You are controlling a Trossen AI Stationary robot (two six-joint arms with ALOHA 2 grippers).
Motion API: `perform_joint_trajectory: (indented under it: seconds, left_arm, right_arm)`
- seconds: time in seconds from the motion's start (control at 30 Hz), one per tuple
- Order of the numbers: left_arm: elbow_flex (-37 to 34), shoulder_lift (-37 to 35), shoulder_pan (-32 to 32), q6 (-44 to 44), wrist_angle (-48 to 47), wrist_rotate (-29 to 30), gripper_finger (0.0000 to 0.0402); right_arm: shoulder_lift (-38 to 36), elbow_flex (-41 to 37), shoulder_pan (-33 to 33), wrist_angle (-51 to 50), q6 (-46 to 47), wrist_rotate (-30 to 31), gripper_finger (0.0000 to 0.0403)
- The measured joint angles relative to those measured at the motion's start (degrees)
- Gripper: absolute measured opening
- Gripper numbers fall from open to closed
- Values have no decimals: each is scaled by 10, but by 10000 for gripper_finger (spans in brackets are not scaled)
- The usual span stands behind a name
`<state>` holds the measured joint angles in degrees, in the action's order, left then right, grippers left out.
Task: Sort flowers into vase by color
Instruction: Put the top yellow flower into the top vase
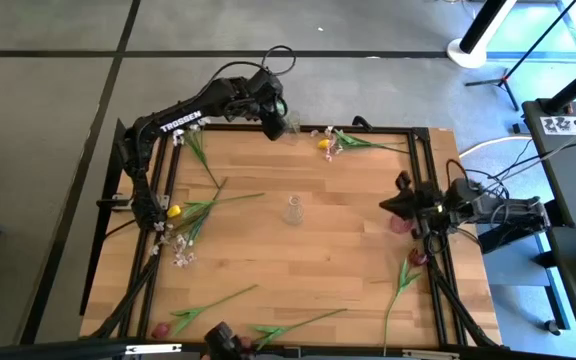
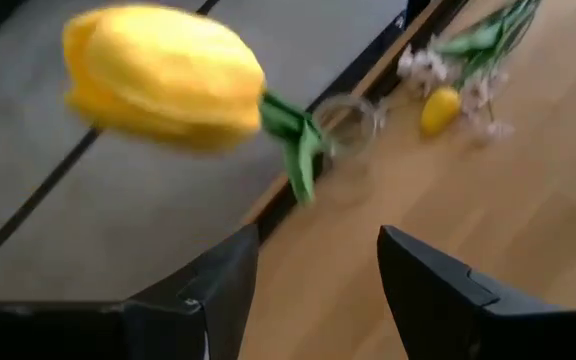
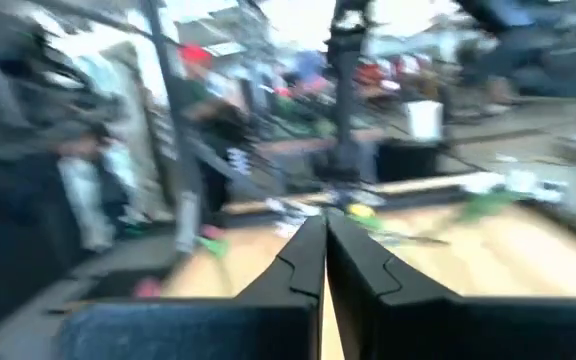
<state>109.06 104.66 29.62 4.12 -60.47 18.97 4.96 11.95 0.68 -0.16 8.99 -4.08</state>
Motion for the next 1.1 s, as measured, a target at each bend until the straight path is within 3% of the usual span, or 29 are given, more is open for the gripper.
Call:
perform_joint_trajectory:
  seconds: [0.23,0.33,0.4,0.57,0.8,0.97,1.1]
  left_arm:
    - [27,-8,-41,83,-154,-14,202]
    - [26,-16,-79,116,-174,-19,202]
    - [25,-25,-112,134,-166,-19,201]
    - [-40,-75,-206,178,-95,12,201]
    - [-290,-190,-329,242,147,41,201]
    - [-474,-248,-398,254,364,49,201]
    - [-583,-257,-439,208,526,59,201]
  right_arm:
    - [153,119,0,-75,-61,170,92]
    - [244,177,-13,-109,-64,265,132]
    - [308,222,-44,-132,-67,278,153]
    - [463,313,-169,-180,-100,208,177]
    - [652,409,-363,-214,-160,50,179]
    - [781,454,-435,-235,-197,17,179]
    - [868,488,-468,-244,-215,16,179]
